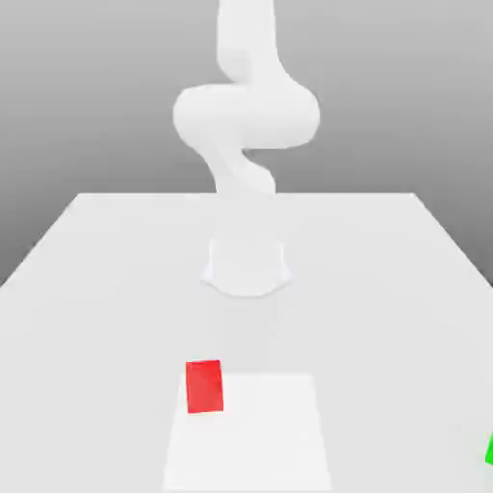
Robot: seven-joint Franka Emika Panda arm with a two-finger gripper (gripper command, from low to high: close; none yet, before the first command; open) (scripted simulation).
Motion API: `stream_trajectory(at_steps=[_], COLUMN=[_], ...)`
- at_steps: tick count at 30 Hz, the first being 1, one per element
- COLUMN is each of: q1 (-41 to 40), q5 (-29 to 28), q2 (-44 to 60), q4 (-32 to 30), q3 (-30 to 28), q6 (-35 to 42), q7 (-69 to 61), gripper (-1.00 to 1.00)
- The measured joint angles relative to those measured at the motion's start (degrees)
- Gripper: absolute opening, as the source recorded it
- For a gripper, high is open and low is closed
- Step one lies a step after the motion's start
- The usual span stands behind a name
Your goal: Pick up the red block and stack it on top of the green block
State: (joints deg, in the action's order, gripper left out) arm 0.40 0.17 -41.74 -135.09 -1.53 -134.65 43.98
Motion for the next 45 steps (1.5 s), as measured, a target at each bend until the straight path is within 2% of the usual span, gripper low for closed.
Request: stream_trajectory(at_steps=[12,17,21,24,25,32,39,45], q1=[1.1,0.2,-0.2,-2.8,-3.9,-4.2,-3.1,5.1], q5=[0.6,-1.1,1.9,5.6,6.5,6.5,-0.6,-3.5], q2=[24.0,36.2,45.0,51.2,53.1,53.5,40.8,44.3], q4=[-18.2,-26.7,-27.5,-26.7,-26.4,-26.4,-28.2,-17.9], q3=[-6.5,-8.3,-7.6,-4.2,-2.9,-2.5,-5.5,0.4], q6=[-16.2,-24.4,-31.4,-36.6,-38.3,-38.6,-27.7,-21.1], q7=[-10.3,-14.0,-17.2,-19.9,-20.5,-20.5,-15.4,-22.8], gripper=[0.0,0.0,0.0,0.0,-1.0,-1.0,-1.0,-1.0])
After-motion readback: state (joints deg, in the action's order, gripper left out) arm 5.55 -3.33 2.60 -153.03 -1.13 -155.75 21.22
